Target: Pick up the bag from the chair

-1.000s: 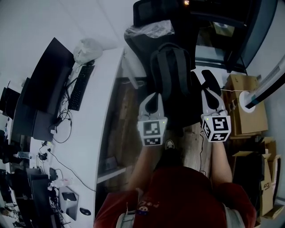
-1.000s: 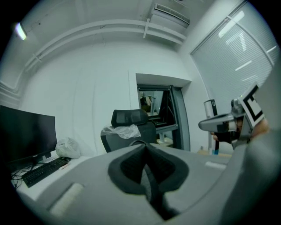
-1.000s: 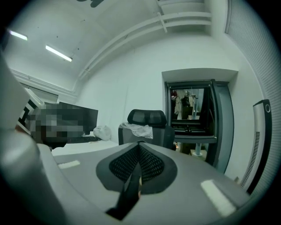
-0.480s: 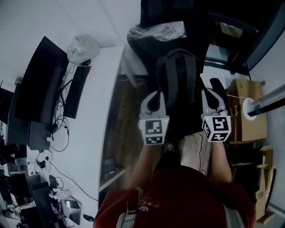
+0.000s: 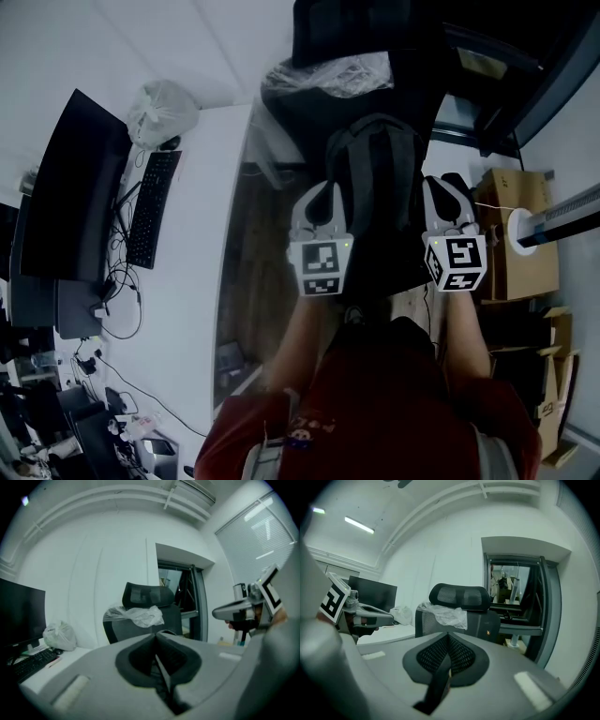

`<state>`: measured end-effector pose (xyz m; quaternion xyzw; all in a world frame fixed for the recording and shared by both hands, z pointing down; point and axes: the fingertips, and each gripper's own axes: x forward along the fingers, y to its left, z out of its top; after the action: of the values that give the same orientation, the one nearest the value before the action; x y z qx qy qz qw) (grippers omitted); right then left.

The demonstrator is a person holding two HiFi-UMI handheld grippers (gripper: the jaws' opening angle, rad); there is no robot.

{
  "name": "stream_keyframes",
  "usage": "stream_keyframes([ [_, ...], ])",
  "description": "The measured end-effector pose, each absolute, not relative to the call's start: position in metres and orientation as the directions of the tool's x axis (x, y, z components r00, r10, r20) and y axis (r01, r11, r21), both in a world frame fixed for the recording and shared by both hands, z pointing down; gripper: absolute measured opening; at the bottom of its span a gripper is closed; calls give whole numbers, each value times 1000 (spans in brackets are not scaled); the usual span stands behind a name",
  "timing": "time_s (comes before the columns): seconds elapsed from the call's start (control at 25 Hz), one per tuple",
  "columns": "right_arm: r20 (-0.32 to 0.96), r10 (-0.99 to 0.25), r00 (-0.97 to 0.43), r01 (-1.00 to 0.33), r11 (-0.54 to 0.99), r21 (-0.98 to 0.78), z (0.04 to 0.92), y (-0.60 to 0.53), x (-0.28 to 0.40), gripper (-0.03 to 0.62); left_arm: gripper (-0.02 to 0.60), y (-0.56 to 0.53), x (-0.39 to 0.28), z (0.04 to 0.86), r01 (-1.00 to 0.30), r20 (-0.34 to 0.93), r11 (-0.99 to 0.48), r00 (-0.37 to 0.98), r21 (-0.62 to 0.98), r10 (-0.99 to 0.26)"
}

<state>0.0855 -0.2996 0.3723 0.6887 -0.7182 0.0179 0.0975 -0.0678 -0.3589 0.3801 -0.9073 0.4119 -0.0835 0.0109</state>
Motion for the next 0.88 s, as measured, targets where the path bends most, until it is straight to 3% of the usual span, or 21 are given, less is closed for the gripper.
stream_keyframes([
  [0.36, 174, -984, -46, -995, 60, 82, 392, -337, 120, 0, -3, -392, -33, 394, -742, 163, -659, 640, -126, -751],
  [0.88, 213, -959, -186, -979, 200, 45, 428, -429, 177, 2, 20, -461, 16, 426, -807, 247, -566, 521, -169, -817],
])
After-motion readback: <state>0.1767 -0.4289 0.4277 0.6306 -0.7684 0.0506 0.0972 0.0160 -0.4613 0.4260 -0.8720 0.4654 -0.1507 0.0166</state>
